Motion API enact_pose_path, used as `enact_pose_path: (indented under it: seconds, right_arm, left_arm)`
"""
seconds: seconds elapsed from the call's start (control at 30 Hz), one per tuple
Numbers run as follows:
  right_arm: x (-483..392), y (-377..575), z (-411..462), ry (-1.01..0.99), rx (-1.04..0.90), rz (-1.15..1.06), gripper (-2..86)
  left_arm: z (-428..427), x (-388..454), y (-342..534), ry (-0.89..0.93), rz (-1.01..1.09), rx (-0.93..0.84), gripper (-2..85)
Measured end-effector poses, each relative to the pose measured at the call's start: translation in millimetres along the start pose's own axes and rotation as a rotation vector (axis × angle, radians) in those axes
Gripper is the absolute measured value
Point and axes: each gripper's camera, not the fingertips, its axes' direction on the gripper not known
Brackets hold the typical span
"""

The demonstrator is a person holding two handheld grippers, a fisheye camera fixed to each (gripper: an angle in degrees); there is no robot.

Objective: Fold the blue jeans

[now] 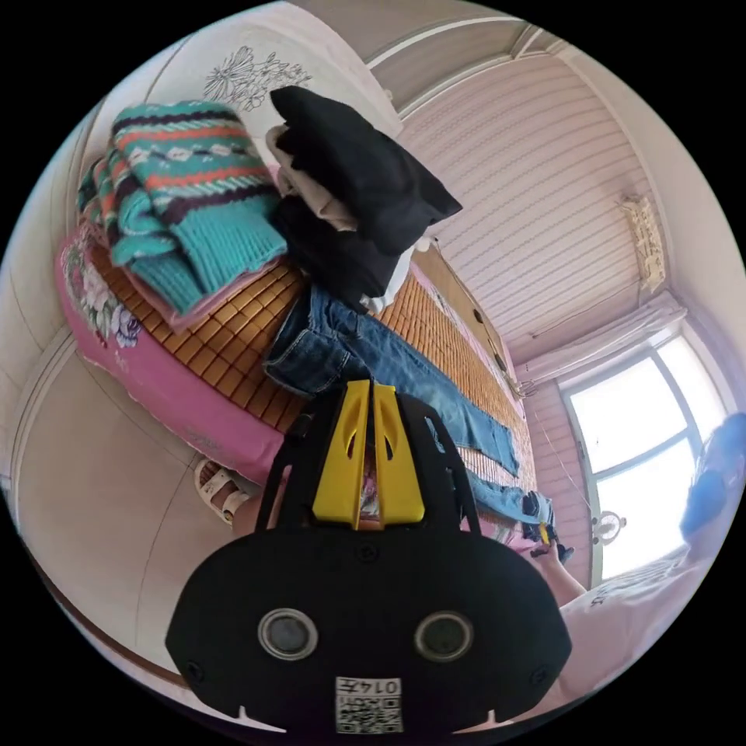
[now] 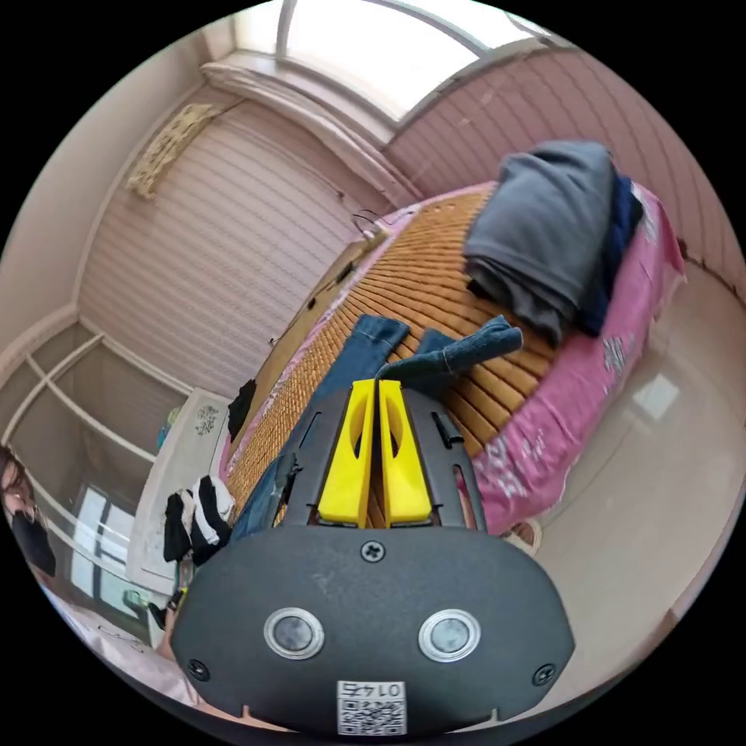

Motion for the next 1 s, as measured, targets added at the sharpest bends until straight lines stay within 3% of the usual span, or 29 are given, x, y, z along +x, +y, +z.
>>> enact_pose_path:
  seconds: [0.23,0.37,0.5,0.6,0.77,1.0]
  right_arm:
    - [-116.1,-98.3,98.8,0.001,-0.048,-0.224,1.1]
    - [-148.0,-138.6,201.7,0.126,-0.139,-0.184,4.3]
    - [-137.3,-125.1,225.7,0.117,-0.101,-0.139,9.2]
    - [-101.1,-92.4,224.2,0.164,-0.129,-0.128,10.1]
    - [-22.1,-34.3,204.3,0.28,-0.11,0.029,11.6]
    - [12.7,-30.2,224.0,0.08,0.046,0.266,13.3]
  left_arm:
    - [37.4,78.9,-98.3,-0.042,0.202,0.055,-0.9]
    - [109.1,83.9,-156.9,-0.084,0.184,0.051,-0.1]
    - [188.2,57.0,-184.6,-0.158,0.063,0.05,2.1]
    - [183.6,51.0,-158.3,-0.155,0.109,0.112,5.4]
    - [188.5,-4.3,-74.8,-0.214,0.021,-0.053,11.2]
    - [243.9,-91.3,8.3,-0.247,-0.182,-0.134,13.1]
